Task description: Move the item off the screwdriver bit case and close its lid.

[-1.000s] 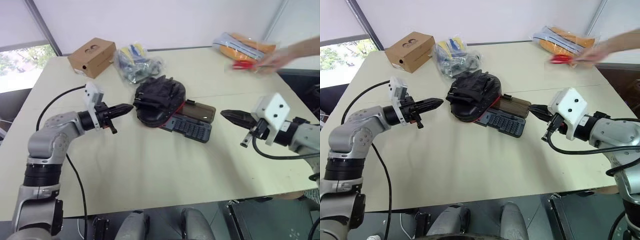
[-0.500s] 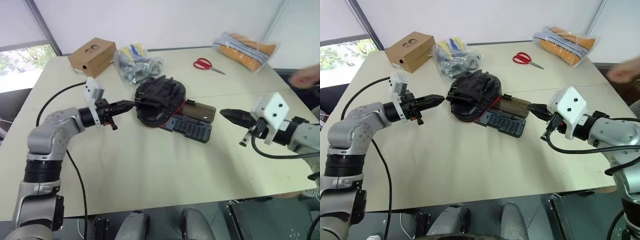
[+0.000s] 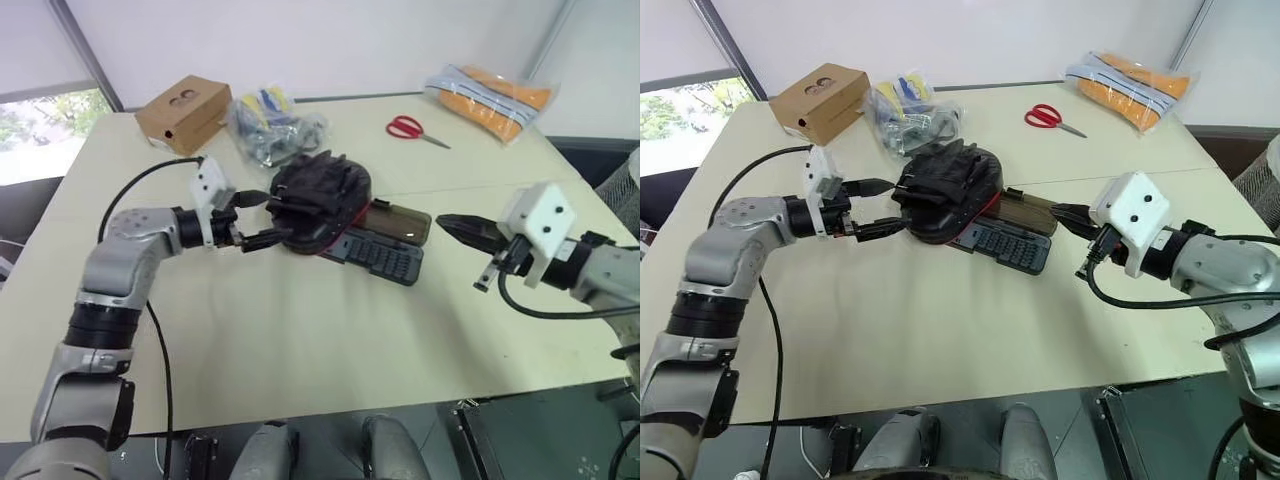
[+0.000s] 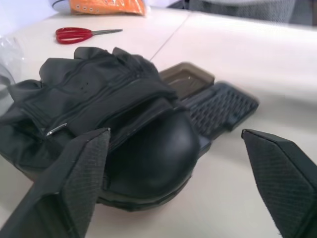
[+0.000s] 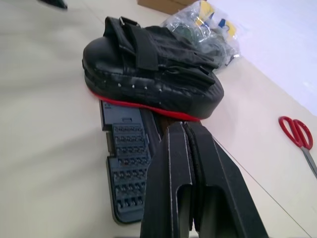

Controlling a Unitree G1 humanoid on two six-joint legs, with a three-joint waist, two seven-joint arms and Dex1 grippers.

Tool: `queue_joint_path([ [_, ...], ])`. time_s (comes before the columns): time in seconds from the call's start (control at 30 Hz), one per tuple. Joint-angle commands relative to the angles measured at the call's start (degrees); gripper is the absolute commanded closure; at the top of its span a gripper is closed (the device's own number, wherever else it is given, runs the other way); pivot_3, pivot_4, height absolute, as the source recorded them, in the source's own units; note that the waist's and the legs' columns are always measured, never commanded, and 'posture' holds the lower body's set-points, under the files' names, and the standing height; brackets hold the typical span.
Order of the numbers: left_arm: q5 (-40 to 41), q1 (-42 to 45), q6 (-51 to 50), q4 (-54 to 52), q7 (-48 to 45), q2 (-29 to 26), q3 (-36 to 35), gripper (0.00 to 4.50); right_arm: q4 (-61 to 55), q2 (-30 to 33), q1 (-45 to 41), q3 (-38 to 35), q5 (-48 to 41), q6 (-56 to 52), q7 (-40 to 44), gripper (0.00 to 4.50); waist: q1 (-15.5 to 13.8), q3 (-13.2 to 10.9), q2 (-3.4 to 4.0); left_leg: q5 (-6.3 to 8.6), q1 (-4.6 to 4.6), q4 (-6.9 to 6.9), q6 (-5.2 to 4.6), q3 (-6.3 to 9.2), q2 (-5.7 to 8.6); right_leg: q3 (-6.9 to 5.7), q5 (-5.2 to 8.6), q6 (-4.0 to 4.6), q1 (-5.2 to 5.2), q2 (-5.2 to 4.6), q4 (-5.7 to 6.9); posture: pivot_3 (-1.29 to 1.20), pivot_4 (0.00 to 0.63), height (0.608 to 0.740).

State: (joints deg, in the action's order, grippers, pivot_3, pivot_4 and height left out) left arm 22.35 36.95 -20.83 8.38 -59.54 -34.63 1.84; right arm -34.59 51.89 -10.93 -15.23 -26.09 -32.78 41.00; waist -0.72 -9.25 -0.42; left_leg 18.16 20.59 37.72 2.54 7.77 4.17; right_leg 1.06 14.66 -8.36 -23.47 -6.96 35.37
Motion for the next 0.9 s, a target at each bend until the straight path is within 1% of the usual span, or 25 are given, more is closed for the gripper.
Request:
queue_joint_path([
  [0.03, -5.5, 2.9, 9.5, 4.5, 1.9, 1.6, 1.1, 0.01, -2.2, -0.9, 0.0, -0.2, -0.2, 0.1, -1.0, 4.50, -0.1, 0.0, -0.02, 0.00, 0.01, 0.03, 0.00, -0.02, 0.01, -0.02, 0.00, 0.00, 0.00, 0.00, 0.00, 0.00, 0.150, 0.740],
  [0.17, -9.4, 5.0, 17.0, 10.2, 4.1, 4.9, 1.9, 0.01, -2.9, -1.7, 0.3, 0.2, 0.0, 0.0, -1.8, 4.50, 0.0, 0.0, -0.02, 0.01, 0.26, 0.25, -0.02, -0.04, 0.03, -0.09, -0.03, -0.06, -0.07, 0.00, 0.02, 0.00, 0.150, 0.740],
  [0.27, -12.6, 6.5, 22.5, 15.2, 6.0, 7.4, 2.7, 0.01, -3.6, -2.0, 0.7, 0.4, 0.2, -0.2, -2.4, 4.50, 0.0, 0.0, -0.02, 0.01, 0.54, 0.35, -0.02, -0.04, 0.04, -0.09, -0.09, -0.11, -0.31, 0.00, 0.03, 0.00, 0.150, 0.740],
  [0.37, -14.4, 7.7, 25.4, 19.3, 7.0, 9.2, 3.3, 0.01, -4.2, -2.0, 0.9, 0.5, 0.3, -0.5, -2.9, 4.50, 0.0, 0.0, -0.02, 0.00, 0.84, 0.45, -0.01, -0.07, 0.06, -0.07, -0.12, -0.11, -0.66, 0.00, 0.17, 0.00, 0.150, 0.740],
  [0.4, -14.9, 8.0, 26.3, 20.4, 7.2, 9.6, 3.5, 0.01, -4.4, -2.1, 1.0, 0.5, 0.2, -0.6, -3.1, 4.50, 0.0, 0.0, -0.02, 0.00, 0.85, 0.45, -0.01, -0.10, 0.07, -0.06, -0.12, -0.12, -0.70, 0.00, 0.19, 0.00, 0.150, 0.740],
  [0.6, -20.8, 12.2, 35.6, 31.8, 15.2, 12.1, 4.0, 0.01, -5.3, -2.4, 1.3, 0.1, 0.2, -1.0, -4.3, 4.50, -0.1, 0.0, -0.03, 0.00, 0.85, 0.52, -0.01, -0.12, 0.09, -0.06, -0.13, -0.12, -0.71, -0.01, 0.32, 0.00, 0.150, 0.740],
  [0.73, -21.9, 14.5, 38.9, 36.0, 17.4, 13.5, 3.8, 0.01, -5.7, -2.5, 1.4, 0.0, 0.3, -1.2, -4.7, 4.50, -0.1, 0.0, -0.04, 0.00, 0.84, 0.53, -0.01, -0.12, 0.09, -0.06, -0.13, -0.12, -0.72, -0.01, 0.38, 0.00, 0.150, 0.740],
  [0.9, -20.6, 15.5, 39.8, 37.7, 16.8, 13.8, 2.7, 0.01, -6.3, -2.6, 1.7, -0.2, 0.2, -1.5, -5.1, 4.50, 0.0, 0.0, -0.04, -0.01, 0.83, 0.53, -0.01, -0.13, 0.10, -0.06, -0.13, -0.12, -0.74, -0.01, 0.45, 0.00, 0.150, 0.740],
])
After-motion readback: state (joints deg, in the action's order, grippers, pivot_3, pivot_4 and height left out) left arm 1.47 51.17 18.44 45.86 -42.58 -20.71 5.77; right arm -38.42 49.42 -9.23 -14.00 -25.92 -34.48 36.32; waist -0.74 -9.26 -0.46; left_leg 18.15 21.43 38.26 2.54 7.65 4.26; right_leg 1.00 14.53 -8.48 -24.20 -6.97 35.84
